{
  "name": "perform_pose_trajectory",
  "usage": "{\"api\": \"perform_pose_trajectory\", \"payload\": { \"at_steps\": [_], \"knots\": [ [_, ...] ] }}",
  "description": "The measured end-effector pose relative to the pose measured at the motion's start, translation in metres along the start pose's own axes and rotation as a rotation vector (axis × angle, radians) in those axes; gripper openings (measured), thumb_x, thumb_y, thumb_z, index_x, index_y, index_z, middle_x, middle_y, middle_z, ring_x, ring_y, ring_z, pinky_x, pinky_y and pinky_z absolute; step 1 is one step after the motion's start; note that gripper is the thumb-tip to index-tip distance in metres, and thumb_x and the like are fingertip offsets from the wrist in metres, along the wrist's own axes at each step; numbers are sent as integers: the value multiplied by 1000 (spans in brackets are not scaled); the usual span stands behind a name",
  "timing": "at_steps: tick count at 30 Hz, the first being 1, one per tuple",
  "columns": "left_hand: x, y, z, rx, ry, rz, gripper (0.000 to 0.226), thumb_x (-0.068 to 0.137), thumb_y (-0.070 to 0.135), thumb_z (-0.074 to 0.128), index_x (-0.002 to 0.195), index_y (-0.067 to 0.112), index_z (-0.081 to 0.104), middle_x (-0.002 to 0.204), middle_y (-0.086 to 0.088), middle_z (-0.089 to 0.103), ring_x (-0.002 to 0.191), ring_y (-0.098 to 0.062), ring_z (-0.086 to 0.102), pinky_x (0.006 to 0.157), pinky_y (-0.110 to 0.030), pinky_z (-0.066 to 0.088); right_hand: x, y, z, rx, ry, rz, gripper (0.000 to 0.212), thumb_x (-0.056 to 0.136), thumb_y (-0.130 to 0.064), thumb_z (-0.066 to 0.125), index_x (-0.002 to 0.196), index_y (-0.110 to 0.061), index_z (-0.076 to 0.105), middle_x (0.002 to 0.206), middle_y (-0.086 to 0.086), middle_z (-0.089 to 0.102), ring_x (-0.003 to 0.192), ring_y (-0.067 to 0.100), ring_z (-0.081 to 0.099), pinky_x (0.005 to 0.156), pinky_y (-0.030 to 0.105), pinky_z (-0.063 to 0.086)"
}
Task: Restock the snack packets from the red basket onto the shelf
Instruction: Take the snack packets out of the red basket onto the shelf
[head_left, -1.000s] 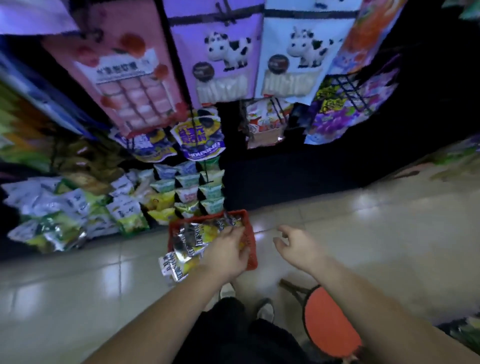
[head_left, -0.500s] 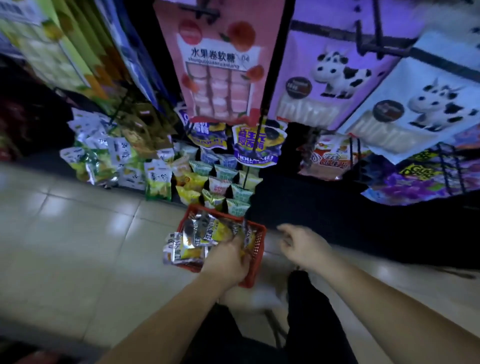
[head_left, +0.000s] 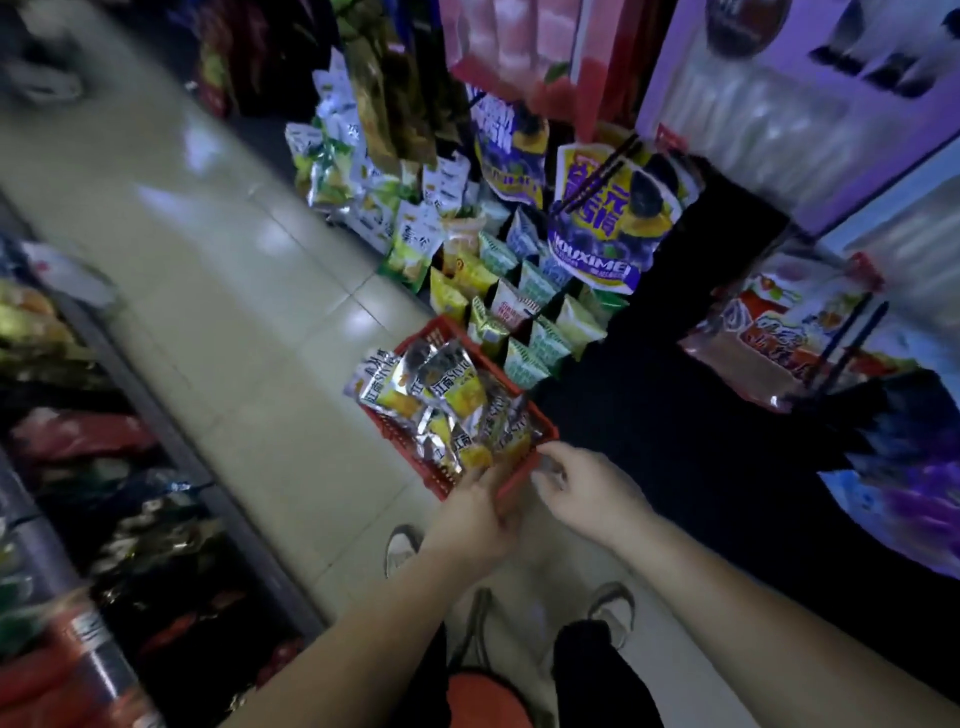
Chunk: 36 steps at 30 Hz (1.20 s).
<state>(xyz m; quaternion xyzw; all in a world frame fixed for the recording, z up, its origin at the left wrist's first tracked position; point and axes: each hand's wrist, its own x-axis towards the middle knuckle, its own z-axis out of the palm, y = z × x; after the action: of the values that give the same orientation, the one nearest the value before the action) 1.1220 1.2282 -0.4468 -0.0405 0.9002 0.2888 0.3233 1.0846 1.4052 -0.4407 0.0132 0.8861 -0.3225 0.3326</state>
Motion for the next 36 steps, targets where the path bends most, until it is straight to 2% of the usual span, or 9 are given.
{"api": "perform_pose_trajectory", "payload": {
  "at_steps": [4, 9, 13, 19, 23, 26, 29, 31, 36],
  "knots": [
    [18, -43, 23, -59, 29, -59, 63, 85, 35, 52, 147, 26, 49, 131, -5, 59, 114, -27, 62, 93, -39, 55, 27, 3, 39, -27, 0, -22, 36, 93, -45, 56, 127, -34, 59, 119, -7, 69, 108, 20, 66, 85, 40, 57],
    [71, -119, 50, -64, 25, -70, 54, 95, 29, 56, 147, 22, 46, 136, -4, 55, 122, -28, 58, 97, -35, 50, 94, 23, 113, -98, 39, 12, 44, 92, -46, 55, 134, -35, 57, 122, -9, 67, 105, 17, 66, 83, 39, 58],
    [144, -182, 88, -53, 77, -17, 56, 96, 30, 55, 150, 20, 43, 140, -6, 53, 123, -28, 58, 99, -35, 49, 172, 65, 178, -126, 80, -10, 52, 92, -40, 57, 143, -36, 50, 136, -4, 59, 114, 19, 62, 89, 37, 55],
    [239, -249, 150, 7, 121, 84, 66, 97, 39, 60, 154, 18, 35, 150, -6, 42, 131, -29, 52, 101, -37, 48, 262, 141, 247, -189, 210, -178, 58, 93, -31, 59, 149, -33, 43, 129, -2, 52, 111, 20, 59, 85, 41, 54],
    [261, -266, 173, -3, 153, 151, 84, 92, 50, 67, 159, 20, 26, 160, -5, 31, 140, -27, 45, 108, -36, 44, 269, 163, 262, -234, 315, -208, 56, 93, -30, 61, 147, -36, 47, 124, -6, 47, 109, 17, 56, 83, 38, 53],
    [255, -269, 177, 0, 160, 208, 85, 92, 50, 67, 160, 19, 25, 162, -8, 30, 146, -27, 38, 112, -35, 39, 253, 166, 264, -224, 337, -167, 55, 91, -35, 63, 144, -37, 49, 122, -7, 49, 108, 18, 58, 86, 37, 53],
    [247, -270, 179, -3, 198, 247, 78, 95, 48, 64, 159, 20, 28, 159, -7, 35, 143, -27, 41, 110, -36, 40, 242, 163, 266, -280, 315, -173, 60, 91, -36, 62, 148, -37, 44, 131, -5, 48, 111, 17, 58, 89, 37, 53],
    [251, -273, 179, -39, 225, 196, 76, 96, 49, 62, 157, 17, 31, 158, -8, 37, 140, -28, 45, 108, -36, 43, 249, 158, 262, -321, 310, -180, 63, 91, -36, 62, 150, -39, 39, 136, -6, 44, 116, 17, 56, 91, 38, 52],
    [284, -280, 159, 54, 181, 158, 87, 92, 61, 61, 160, 21, 24, 162, -11, 30, 137, -32, 49, 107, -41, 47, 283, 150, 248, -448, 265, -191, 69, 89, -28, 62, 151, -43, 34, 158, -4, 26, 137, 24, 44, 95, 44, 54]
  ]
}}
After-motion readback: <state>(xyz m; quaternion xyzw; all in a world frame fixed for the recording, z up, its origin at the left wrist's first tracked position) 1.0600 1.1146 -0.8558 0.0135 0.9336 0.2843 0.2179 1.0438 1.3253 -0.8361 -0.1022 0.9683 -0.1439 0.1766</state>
